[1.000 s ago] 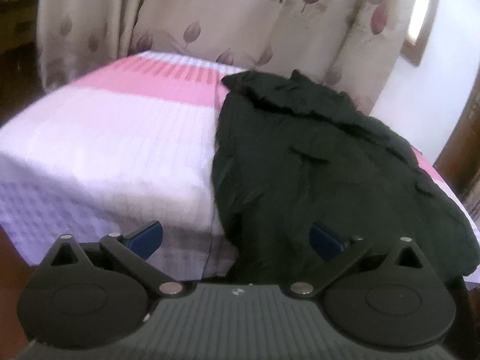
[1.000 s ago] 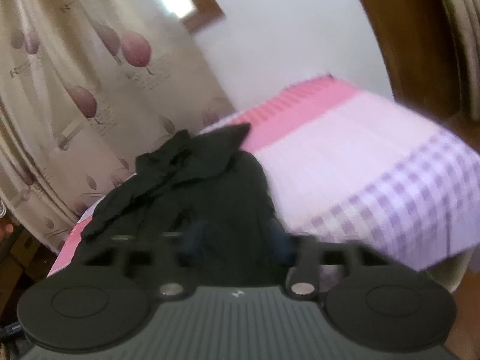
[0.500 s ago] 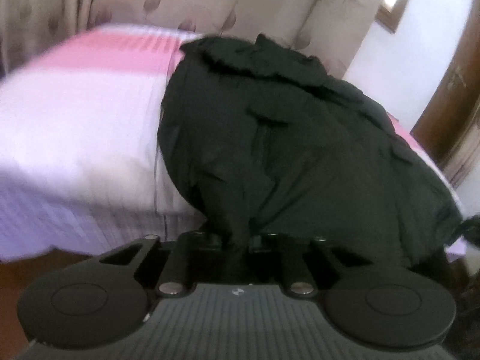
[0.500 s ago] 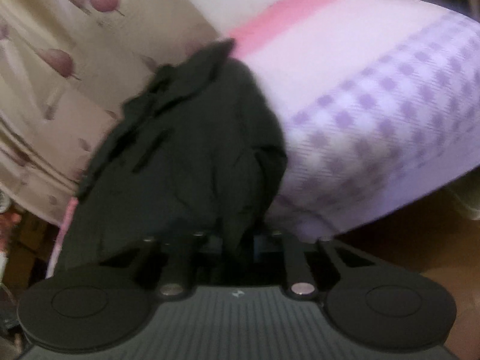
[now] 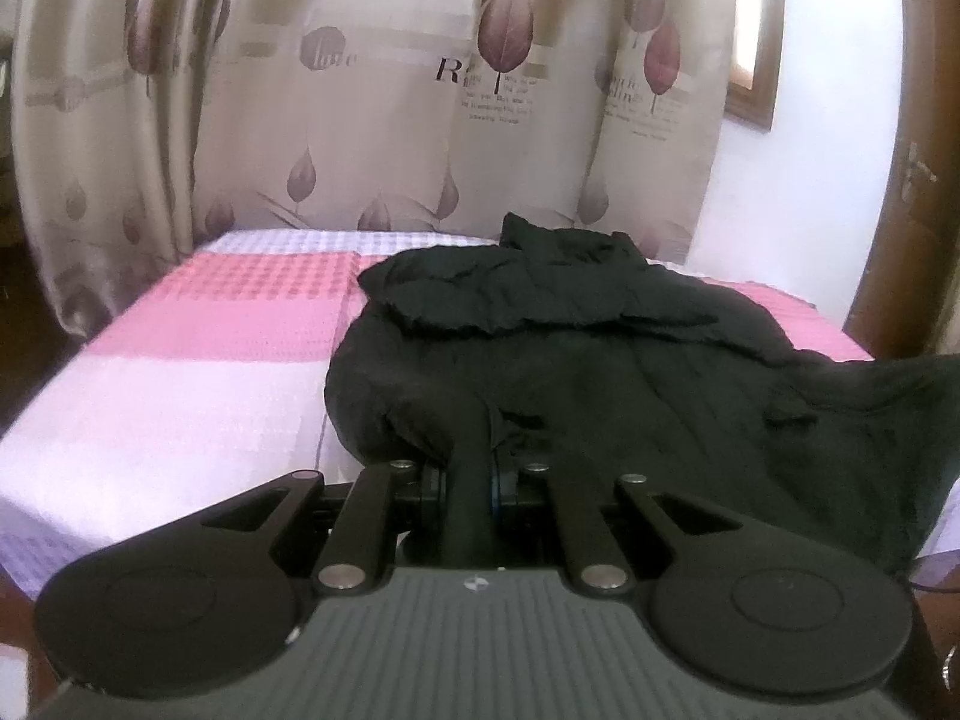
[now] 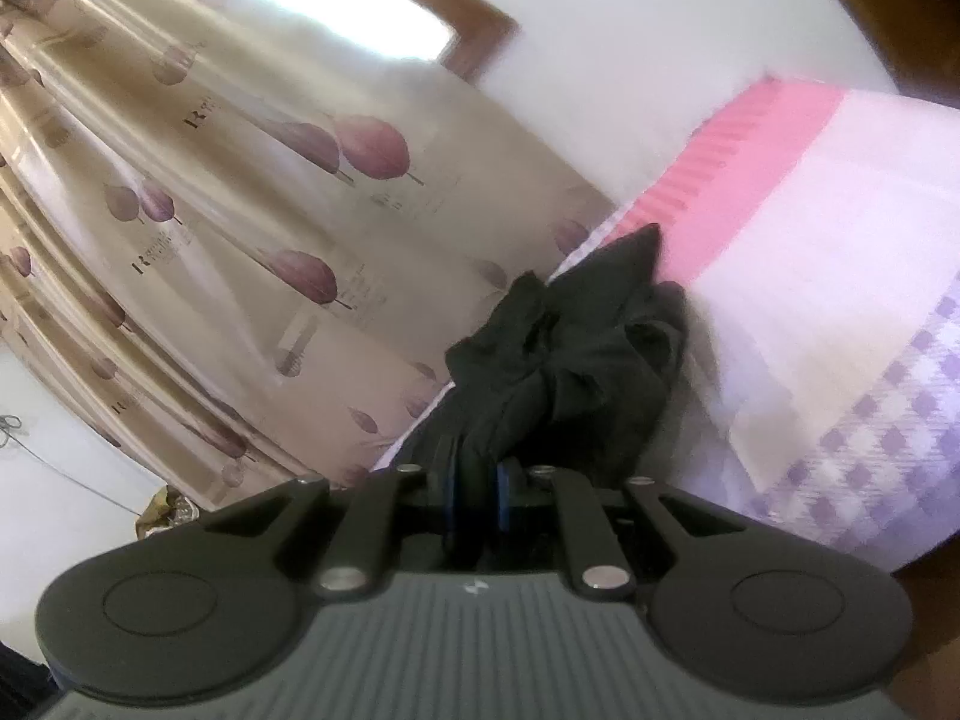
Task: Fold large clothes
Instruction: 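Grasp the jacket with the left gripper while the right gripper holds the hem raised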
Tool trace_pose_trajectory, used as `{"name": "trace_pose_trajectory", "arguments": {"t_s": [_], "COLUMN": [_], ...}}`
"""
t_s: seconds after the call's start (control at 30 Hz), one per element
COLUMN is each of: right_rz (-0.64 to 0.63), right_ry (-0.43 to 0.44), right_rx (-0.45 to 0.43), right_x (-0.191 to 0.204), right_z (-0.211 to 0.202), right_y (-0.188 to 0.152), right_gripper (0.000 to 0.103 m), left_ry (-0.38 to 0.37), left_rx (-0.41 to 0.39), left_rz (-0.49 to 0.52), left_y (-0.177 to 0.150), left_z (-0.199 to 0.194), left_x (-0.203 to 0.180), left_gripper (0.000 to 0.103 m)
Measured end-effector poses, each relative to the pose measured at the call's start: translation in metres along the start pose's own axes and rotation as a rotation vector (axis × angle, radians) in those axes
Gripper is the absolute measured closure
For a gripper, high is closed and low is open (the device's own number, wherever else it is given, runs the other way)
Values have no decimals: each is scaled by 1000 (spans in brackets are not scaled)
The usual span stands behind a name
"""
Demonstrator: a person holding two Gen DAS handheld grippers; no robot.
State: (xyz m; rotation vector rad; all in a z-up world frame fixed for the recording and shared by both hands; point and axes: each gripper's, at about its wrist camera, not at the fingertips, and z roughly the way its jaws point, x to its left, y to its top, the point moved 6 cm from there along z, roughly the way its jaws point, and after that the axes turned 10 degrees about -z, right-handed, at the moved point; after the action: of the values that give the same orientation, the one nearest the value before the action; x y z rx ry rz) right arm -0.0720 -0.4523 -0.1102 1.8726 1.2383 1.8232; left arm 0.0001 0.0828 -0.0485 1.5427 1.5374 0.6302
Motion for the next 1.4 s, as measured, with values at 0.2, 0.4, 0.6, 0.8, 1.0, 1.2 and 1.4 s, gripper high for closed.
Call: {"name": "trace_pose_trajectory", "arguments": {"t_s": [0.2,0.4,0.6,0.8,1.0,1.2,1.4], "right_rz": [-8,-8,-71,-200,-187,-118,-66], "right_ry": [-19,-49,-148,-290,-348,-352,-350], "right_rx": [-15,-18,16,113,153,170,188], "right_x": [0,-3,-11,-24,-48,-72,-91], "right_z": [8,2,-3,-2,-6,-13,-14], "right_y": [4,2,-13,-40,-59,-77,-88], "right_gripper": [91,91,91,89,36,12,12], "left_ry": [19,20,34,48,73,121,88], "left_rx": [-2,11,22,45,58,6,-12], "left_rz": [10,7,22,26,53,141,119], "left_y": [5,4,-1,-14,-31,-52,-63], "left_z": [3,3,5,7,7,2,-4], "left_x": [-3,2,1,8,21,39,59], "left_gripper": [90,90,90,88,76,28,0]}}
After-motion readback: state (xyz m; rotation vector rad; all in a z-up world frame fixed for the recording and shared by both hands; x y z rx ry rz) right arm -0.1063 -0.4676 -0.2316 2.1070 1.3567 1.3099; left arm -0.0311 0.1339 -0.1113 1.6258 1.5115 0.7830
